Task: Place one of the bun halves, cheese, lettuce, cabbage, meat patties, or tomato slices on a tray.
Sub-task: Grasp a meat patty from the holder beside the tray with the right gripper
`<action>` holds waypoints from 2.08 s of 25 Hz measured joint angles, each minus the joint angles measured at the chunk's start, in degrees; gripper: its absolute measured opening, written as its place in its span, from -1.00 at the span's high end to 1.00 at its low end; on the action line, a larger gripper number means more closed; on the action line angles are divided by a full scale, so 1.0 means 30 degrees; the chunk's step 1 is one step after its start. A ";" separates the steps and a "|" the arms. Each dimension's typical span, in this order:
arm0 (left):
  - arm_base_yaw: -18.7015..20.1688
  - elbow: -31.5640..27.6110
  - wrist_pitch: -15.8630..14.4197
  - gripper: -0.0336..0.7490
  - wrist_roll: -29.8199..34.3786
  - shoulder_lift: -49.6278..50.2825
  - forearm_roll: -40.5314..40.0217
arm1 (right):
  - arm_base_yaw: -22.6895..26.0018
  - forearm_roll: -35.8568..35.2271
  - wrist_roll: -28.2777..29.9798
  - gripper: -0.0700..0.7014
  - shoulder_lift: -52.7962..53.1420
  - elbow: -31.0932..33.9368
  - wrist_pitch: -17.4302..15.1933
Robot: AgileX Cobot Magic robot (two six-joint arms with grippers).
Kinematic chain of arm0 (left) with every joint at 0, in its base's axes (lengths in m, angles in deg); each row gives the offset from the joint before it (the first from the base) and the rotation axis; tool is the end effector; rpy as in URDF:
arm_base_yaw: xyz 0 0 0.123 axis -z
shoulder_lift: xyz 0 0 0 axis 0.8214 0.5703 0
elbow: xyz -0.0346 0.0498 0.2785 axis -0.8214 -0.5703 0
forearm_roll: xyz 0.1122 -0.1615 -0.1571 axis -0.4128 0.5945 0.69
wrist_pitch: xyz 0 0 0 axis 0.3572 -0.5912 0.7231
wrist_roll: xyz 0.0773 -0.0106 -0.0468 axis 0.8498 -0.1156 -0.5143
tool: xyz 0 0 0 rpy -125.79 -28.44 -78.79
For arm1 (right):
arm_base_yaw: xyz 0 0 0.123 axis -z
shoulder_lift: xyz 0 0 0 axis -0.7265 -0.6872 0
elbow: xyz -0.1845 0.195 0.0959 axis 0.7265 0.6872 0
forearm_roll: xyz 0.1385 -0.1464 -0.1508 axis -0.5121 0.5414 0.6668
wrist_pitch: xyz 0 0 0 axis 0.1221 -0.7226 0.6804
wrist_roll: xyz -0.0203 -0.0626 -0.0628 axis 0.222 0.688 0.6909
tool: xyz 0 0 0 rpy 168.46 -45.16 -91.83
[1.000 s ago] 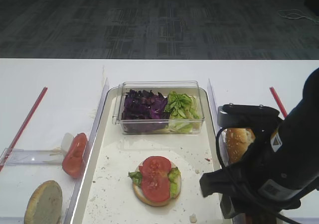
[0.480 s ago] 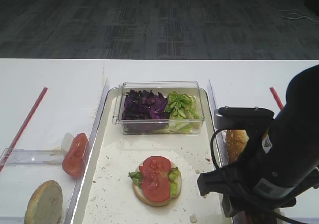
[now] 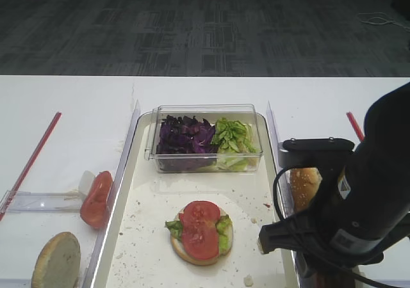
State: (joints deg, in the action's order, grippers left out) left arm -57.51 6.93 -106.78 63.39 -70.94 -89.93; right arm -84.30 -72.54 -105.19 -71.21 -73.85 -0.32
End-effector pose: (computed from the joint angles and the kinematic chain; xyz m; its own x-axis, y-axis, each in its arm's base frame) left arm -0.0123 0.0031 0.2659 -0.5454 -0.0555 -0.8363 -0.0910 0.9958 -0.0068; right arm 0.1720 0.1422 0.1766 -0.9848 -0.1612 -0.0646 -0.1683 0.9776 0.1260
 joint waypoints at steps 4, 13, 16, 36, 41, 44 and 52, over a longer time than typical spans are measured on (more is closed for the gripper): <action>0.0000 0.0000 0.0000 -0.20 0.0000 0.0000 0.0000 | 0.0000 0.0000 0.0000 -0.03 -0.0252 -0.0115 -0.0061; 0.0000 0.0000 0.0000 -0.20 0.0000 0.0000 0.0000 | 0.0000 0.0124 0.0000 0.20 -0.0327 -0.0143 -0.0138; 0.0000 0.0000 0.0000 -0.20 0.0000 0.0000 0.0000 | 0.0000 0.0216 0.0000 0.32 -0.0327 -0.0143 -0.0214; 0.0000 0.0000 0.0000 -0.20 0.0000 0.0000 0.0000 | 0.0000 -0.0116 0.0840 0.53 -0.0367 -0.0143 -0.0365; 0.0000 0.0000 0.0000 -0.20 0.0000 0.0000 0.0000 | 0.0000 -0.0444 0.1374 0.53 -0.0367 -0.0143 -0.0455; 0.0000 0.0000 0.0000 -0.20 0.0000 0.0000 0.0000 | 0.0000 -0.0453 0.1418 0.53 -0.0367 -0.0143 -0.0455; 0.0000 0.0000 0.0000 -0.20 0.0000 0.0000 0.0000 | 0.0000 -0.0453 0.1451 0.53 0.0161 0.0034 -0.0452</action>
State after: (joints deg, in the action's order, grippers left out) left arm -57.51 6.93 -106.78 63.39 -70.94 -89.93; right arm -84.30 -73.90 -100.84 -70.73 -73.75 -1.67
